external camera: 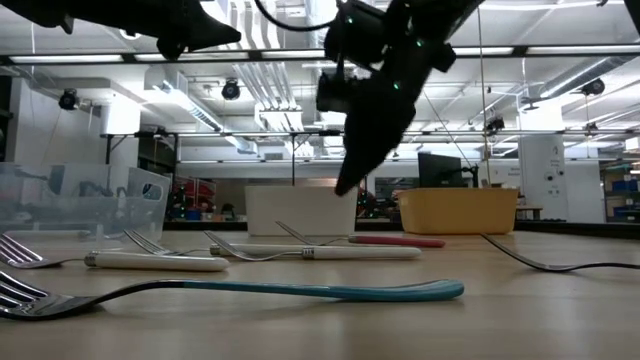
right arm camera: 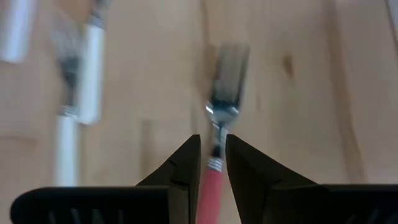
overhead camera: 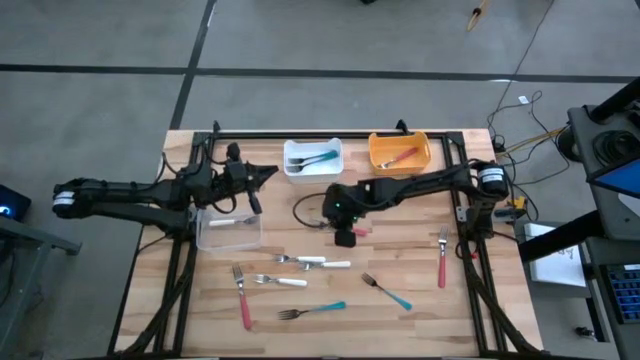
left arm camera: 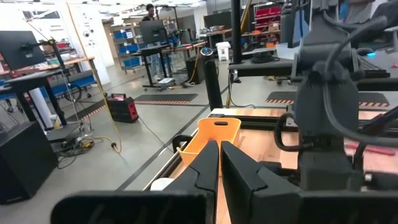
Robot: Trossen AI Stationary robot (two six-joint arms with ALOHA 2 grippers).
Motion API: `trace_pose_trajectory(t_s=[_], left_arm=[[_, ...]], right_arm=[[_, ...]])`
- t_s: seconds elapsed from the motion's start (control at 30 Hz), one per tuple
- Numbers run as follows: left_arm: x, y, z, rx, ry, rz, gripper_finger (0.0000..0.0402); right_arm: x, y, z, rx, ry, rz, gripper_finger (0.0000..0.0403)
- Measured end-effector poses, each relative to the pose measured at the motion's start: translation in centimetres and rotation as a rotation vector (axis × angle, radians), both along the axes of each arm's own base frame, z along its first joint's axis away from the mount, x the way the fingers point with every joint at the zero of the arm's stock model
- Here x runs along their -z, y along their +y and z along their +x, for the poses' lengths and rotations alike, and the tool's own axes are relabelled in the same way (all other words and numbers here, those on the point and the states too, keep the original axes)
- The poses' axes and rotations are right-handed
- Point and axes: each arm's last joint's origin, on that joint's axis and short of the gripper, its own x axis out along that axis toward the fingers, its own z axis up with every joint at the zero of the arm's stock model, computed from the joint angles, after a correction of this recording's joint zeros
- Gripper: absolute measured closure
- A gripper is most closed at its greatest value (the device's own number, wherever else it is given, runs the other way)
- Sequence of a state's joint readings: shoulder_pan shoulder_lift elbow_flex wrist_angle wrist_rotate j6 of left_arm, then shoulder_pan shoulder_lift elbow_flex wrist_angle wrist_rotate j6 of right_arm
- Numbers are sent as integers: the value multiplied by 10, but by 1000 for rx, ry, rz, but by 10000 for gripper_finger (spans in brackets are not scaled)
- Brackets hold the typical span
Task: Sort silverware by color (type)
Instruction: Put the top pink fork into the yellow bin
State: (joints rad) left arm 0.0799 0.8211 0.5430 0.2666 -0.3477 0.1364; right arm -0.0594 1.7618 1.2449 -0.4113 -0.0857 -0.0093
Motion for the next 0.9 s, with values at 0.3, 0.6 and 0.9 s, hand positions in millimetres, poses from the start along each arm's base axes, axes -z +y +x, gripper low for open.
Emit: trace_pose_trajectory(t_s=[0.3,0.6,0.9], left_arm=[[1,0,1,0,7,0,402],[5,1,5,-2,31,8,402],[5,1,5,-4,48,42,402]], right_arm=[[26,-2,-12,62,49,-63,309],[37,-1,-16,102,26,-39,220],[54,-1,-24,133,-39,-19,205]])
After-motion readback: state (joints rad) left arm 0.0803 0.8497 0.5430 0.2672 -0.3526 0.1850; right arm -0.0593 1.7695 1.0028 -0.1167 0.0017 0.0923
